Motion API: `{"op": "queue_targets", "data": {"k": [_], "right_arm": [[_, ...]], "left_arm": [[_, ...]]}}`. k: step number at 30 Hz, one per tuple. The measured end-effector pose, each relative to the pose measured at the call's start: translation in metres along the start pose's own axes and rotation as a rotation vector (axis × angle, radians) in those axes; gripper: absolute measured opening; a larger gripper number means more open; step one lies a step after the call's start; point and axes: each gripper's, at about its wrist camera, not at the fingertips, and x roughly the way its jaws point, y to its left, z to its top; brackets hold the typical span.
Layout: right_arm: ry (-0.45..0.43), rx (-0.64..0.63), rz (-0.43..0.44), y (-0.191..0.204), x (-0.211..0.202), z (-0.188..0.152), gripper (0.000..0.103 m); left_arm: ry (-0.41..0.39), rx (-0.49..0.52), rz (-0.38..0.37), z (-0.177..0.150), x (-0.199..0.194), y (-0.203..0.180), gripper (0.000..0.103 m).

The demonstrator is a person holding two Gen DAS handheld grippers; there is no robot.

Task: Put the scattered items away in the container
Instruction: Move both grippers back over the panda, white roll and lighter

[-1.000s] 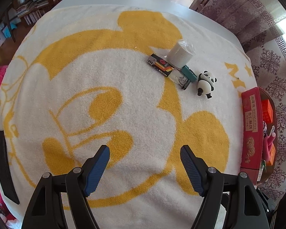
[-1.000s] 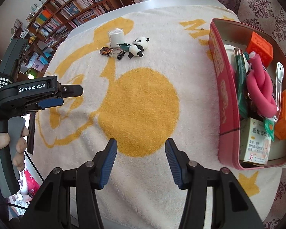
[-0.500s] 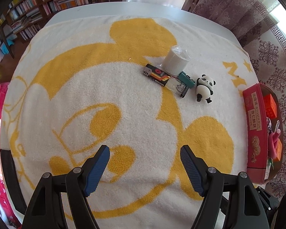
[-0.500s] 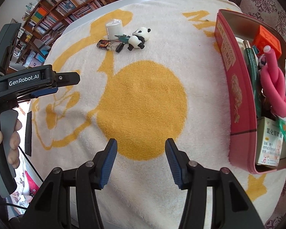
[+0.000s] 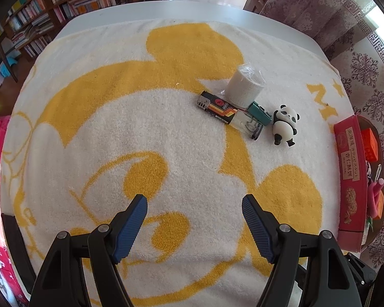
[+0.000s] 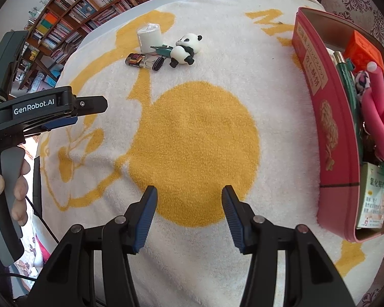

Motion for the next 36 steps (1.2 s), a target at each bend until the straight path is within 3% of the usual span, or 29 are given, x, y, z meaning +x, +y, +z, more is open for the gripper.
{"op": "queue_targets", "data": {"k": [21, 36], "right_arm": [[-0.017, 0.100, -0.009, -0.003, 0.005, 0.015, 0.057], [-0.057, 0.133, -0.017, -0.003, -0.002, 0.033, 0.057]], "left_arm": [[-0.013, 0.059, -0.005, 0.041, 0.012, -0.007, 0.078], [-0.015, 0.067, -0.093, 0.082, 0.025, -0.027, 0.078]]}}
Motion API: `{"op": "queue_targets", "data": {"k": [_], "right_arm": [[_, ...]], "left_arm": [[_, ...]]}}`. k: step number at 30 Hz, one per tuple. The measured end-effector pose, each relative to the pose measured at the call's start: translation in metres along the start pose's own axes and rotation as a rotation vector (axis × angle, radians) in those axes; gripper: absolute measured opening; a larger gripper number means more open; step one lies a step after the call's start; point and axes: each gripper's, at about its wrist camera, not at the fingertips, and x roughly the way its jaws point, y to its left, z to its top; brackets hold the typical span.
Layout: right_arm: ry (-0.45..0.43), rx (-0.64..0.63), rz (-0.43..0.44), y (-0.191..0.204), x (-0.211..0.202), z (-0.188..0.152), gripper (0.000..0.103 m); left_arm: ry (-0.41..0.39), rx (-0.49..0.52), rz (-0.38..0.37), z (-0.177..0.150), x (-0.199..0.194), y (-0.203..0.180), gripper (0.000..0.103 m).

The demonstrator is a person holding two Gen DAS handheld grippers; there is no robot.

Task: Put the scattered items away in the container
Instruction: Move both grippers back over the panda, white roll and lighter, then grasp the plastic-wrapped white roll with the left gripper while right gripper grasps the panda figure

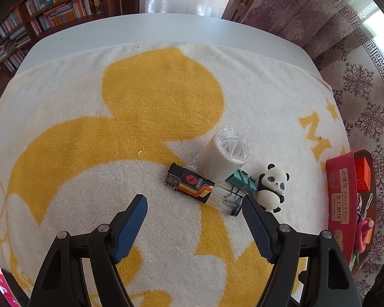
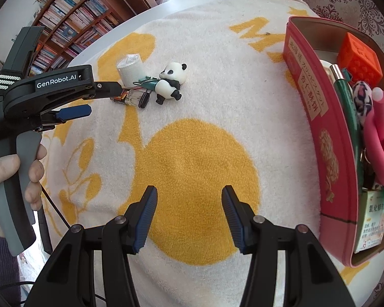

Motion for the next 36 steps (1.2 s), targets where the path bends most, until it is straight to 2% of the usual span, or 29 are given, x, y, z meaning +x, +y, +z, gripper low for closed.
{"op": "queue_targets", "data": {"k": [5, 6, 15, 16, 17, 18, 20, 22, 31, 36], "right_arm": [[-0.007, 0.013, -0.005, -0.001, -0.001, 0.005, 0.057], [-0.008, 0.015, -0.006, -0.001, -0.001, 0.006, 0.057], [-0.017, 0.032, -0.012, -0.005, -0.002, 0.019, 0.057], [-0.019, 0.034, -0.012, -0.005, -0.003, 0.021, 0.057], [-0.022, 0.034, -0.013, -0.005, -0.003, 0.023, 0.057], [-0.025, 0.033, -0.013, -0.004, -0.003, 0.025, 0.057], [-0.033, 0.029, -0.012, -0.002, -0.003, 0.030, 0.057], [-0.040, 0.025, -0.011, 0.001, -0.003, 0.036, 0.057], [-0.080, 0.010, -0.003, 0.012, 0.010, 0.077, 0.057], [-0.064, 0.033, 0.012, 0.015, 0.031, 0.099, 0.057]], "left_arm": [[-0.004, 0.003, -0.019, 0.015, 0.008, -0.007, 0.078], [-0.005, 0.002, -0.026, 0.027, 0.011, -0.001, 0.078], [-0.011, 0.009, -0.054, 0.039, 0.031, -0.011, 0.077], [-0.015, 0.011, -0.069, 0.040, 0.033, -0.010, 0.075], [-0.013, 0.010, -0.093, 0.042, 0.034, -0.009, 0.063], [-0.006, 0.003, -0.121, 0.043, 0.035, -0.007, 0.058], [-0.006, -0.006, -0.146, 0.044, 0.036, -0.003, 0.058], [-0.011, 0.008, -0.152, 0.043, 0.030, 0.002, 0.044], [-0.029, -0.037, -0.169, 0.037, 0.013, 0.026, 0.041], [-0.038, -0.048, -0.157, 0.038, 0.006, 0.032, 0.038]]}}
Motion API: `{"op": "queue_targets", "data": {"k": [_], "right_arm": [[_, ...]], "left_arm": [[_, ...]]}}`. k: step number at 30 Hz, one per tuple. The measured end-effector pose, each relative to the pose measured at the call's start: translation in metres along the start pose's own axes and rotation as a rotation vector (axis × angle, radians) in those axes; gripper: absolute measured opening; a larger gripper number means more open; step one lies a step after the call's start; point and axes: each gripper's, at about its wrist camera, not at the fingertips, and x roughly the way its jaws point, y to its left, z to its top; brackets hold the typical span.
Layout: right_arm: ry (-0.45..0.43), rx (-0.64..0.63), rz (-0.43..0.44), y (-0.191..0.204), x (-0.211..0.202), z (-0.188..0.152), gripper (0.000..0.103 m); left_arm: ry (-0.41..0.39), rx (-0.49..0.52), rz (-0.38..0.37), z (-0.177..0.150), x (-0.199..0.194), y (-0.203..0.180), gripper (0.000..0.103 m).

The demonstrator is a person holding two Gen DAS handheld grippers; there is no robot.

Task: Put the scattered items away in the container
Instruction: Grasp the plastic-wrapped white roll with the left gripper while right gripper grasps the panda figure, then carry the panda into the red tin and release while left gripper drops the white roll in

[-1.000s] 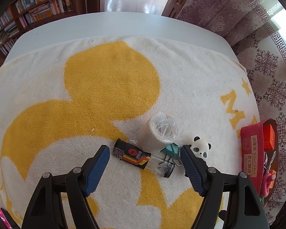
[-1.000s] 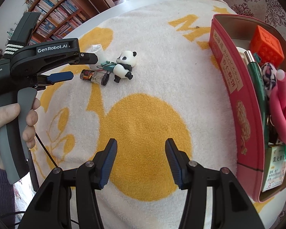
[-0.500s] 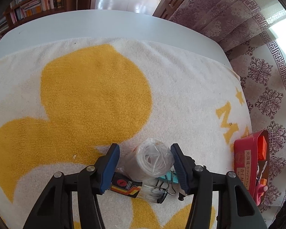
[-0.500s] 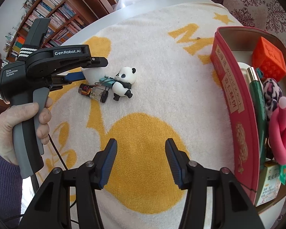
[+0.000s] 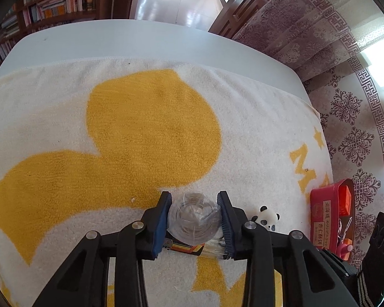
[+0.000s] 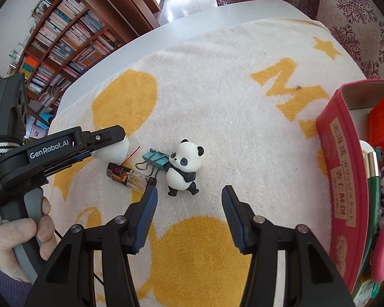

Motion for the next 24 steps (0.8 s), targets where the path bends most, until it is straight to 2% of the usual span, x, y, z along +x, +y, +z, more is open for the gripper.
{"op": "queue_targets", "data": {"k": [7, 9, 10, 11, 13, 18, 24], "right_arm": [[0.024, -0.058, -0.084, 0.010, 0.028, 0.014, 0.056], [0.009, -0.099, -0.116, 0.015, 0.031, 0.015, 0.054], [0.006, -0.115, -0.123, 0.017, 0.032, 0.014, 0.049], [0.009, -0.122, -0.118, 0.018, 0.031, 0.013, 0.042], [0.021, -0.126, -0.121, 0.017, 0.030, 0.009, 0.035], [0.023, -0.100, -0.105, 0.003, 0.013, -0.011, 0.035], [-0.004, -0.057, -0.069, -0.016, -0.018, -0.033, 0.035]], "left_arm": [[0.014, -0.034, 0.002, -0.001, 0.004, 0.008, 0.038], [0.022, -0.032, 0.011, 0.000, 0.011, 0.007, 0.038], [0.027, -0.033, 0.012, 0.000, 0.013, 0.007, 0.038], [0.035, -0.037, 0.014, 0.000, 0.016, 0.007, 0.038], [0.044, -0.043, 0.018, 0.000, 0.020, 0.006, 0.039], [0.031, -0.038, 0.036, -0.005, 0.015, 0.002, 0.038], [-0.009, -0.068, 0.041, -0.012, -0.007, 0.002, 0.038]]}}
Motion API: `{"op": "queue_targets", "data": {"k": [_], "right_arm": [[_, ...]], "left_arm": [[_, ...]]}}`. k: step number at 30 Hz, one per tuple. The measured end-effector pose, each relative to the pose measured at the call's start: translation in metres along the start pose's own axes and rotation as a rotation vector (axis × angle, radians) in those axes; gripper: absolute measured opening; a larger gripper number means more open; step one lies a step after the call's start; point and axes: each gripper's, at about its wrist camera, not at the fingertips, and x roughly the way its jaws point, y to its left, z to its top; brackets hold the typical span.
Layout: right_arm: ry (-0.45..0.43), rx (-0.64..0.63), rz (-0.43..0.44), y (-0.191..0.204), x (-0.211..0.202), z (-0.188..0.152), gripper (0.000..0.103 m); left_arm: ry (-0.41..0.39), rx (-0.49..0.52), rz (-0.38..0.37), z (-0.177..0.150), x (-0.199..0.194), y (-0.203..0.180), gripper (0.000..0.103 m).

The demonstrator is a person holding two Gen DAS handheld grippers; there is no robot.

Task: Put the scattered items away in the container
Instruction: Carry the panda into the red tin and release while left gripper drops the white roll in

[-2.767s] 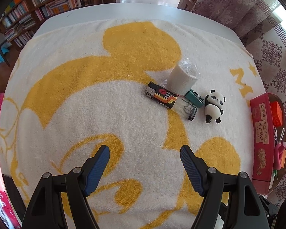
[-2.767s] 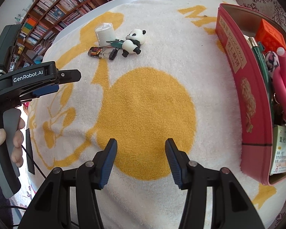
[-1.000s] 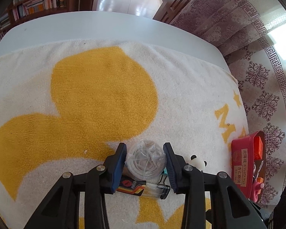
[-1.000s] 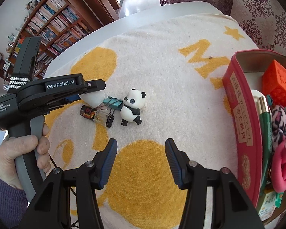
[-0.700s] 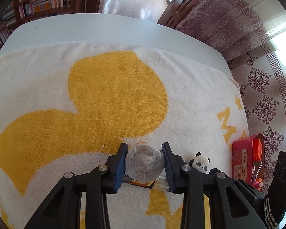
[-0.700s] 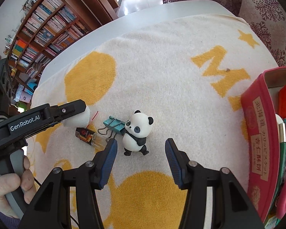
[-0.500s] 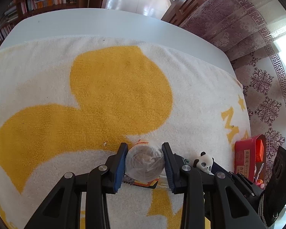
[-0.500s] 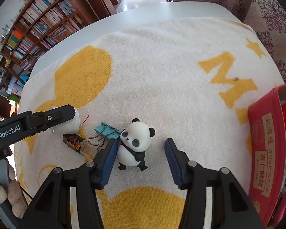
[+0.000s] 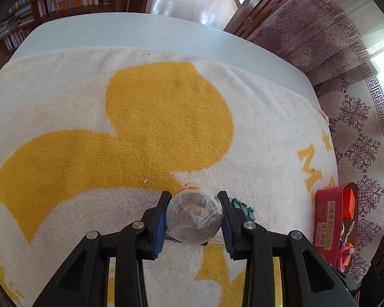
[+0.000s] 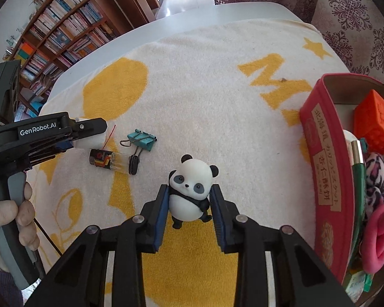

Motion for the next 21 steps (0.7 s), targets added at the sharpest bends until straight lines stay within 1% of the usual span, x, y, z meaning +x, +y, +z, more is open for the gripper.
{"op": "queue_targets", "data": {"k": [6, 11, 16, 21], "right_arm": [[-0.041, 0.010, 0.034, -0.008, -0.030, -0.015, 0.035], [-0.074, 0.009, 0.060, -0.013, -0.051, -0.026, 0.035], [-0.112, 0.022, 0.063, -0.037, -0.080, -0.045, 0.035], [-0.144, 0.069, 0.021, -0.080, -0.107, -0.066, 0.035]], "left_arm": [[-0.029, -0.022, -0.011, -0.012, -0.027, -0.005, 0.038], [-0.035, -0.017, -0.029, -0.031, -0.044, -0.027, 0.038], [-0.027, 0.021, -0.068, -0.057, -0.054, -0.065, 0.038], [-0.012, 0.079, -0.109, -0.084, -0.058, -0.111, 0.038]]}}
